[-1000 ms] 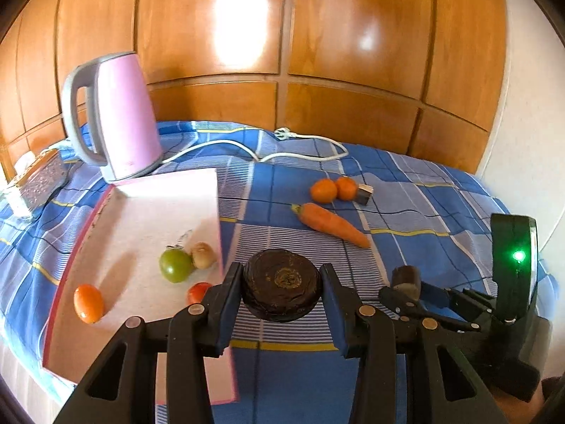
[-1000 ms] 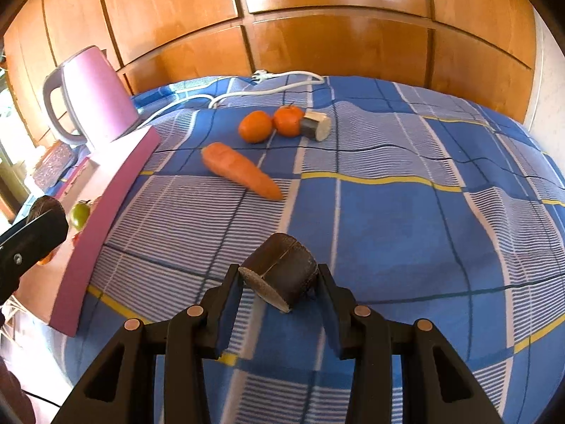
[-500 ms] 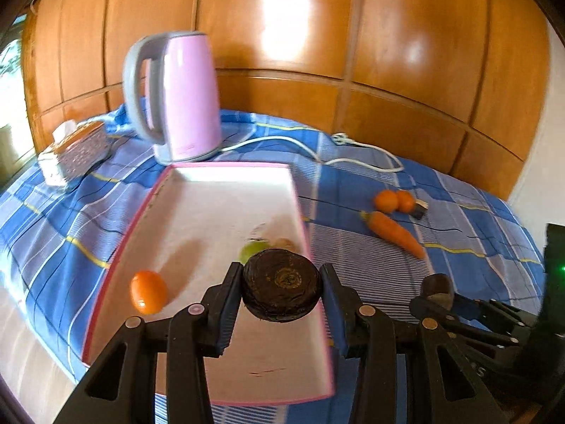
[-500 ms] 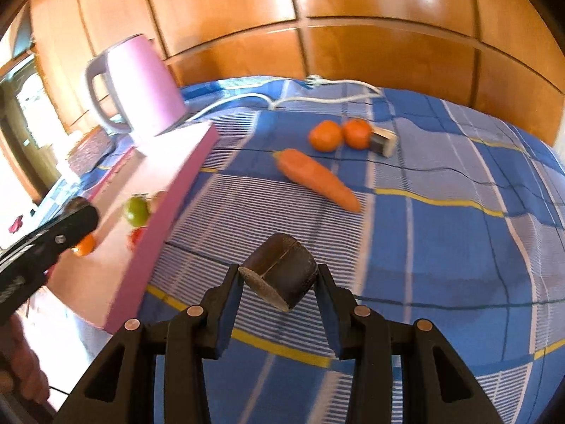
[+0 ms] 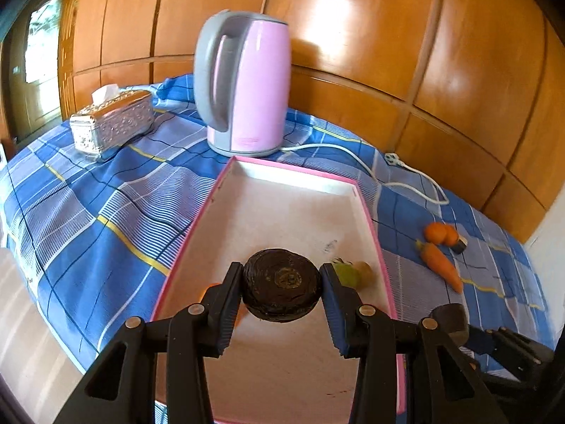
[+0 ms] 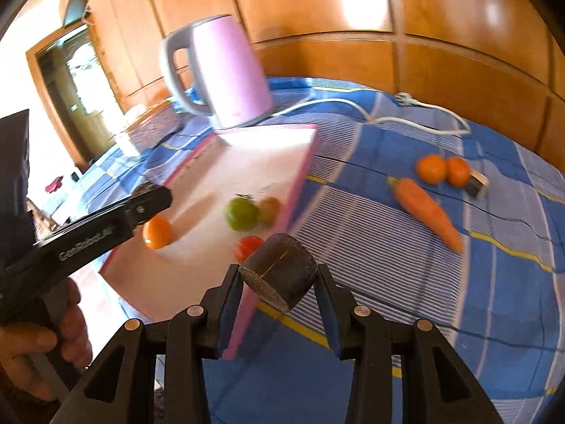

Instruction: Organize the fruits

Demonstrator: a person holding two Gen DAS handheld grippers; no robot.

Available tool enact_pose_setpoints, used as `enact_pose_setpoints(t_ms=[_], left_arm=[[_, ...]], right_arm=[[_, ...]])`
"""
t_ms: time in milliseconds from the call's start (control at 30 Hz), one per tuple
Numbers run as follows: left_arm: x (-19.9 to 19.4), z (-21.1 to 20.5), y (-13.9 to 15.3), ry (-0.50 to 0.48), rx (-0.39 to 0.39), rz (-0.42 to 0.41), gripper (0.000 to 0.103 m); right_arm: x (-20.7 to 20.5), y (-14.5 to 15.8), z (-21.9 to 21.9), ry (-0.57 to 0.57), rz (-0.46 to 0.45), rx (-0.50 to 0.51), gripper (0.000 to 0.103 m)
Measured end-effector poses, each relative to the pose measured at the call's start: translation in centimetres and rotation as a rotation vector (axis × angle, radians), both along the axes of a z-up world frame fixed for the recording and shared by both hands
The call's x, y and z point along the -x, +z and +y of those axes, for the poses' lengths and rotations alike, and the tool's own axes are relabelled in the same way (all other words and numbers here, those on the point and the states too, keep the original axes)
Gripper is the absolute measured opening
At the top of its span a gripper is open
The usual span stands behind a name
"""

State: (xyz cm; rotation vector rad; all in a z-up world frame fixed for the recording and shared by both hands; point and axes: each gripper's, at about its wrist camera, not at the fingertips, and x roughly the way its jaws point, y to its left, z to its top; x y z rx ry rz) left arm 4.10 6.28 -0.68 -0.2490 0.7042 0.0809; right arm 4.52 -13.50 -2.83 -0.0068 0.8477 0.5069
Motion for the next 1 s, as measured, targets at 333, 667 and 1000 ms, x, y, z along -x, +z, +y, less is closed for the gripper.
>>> enact_pose_setpoints(t_ms=[333,667,1000], left_arm=[[-0.5,1.9,-0.2,0.018,0.062,0.014,0.044],[-0.8,2.1,-0.4,0.031,0.069,0.028,0.044],[-0.4,1.4,0.3,0.027,0.028,0.005,0.051]], right_arm=[[-0.8,0.3,5.1,0.121,-0.025,0.049,0.042],[-1.4,-0.9,6.4,0.095,0.024,0.073,0.043],[-1.1,-1.0,6.4,0.060,0.009,0.078,0.048]])
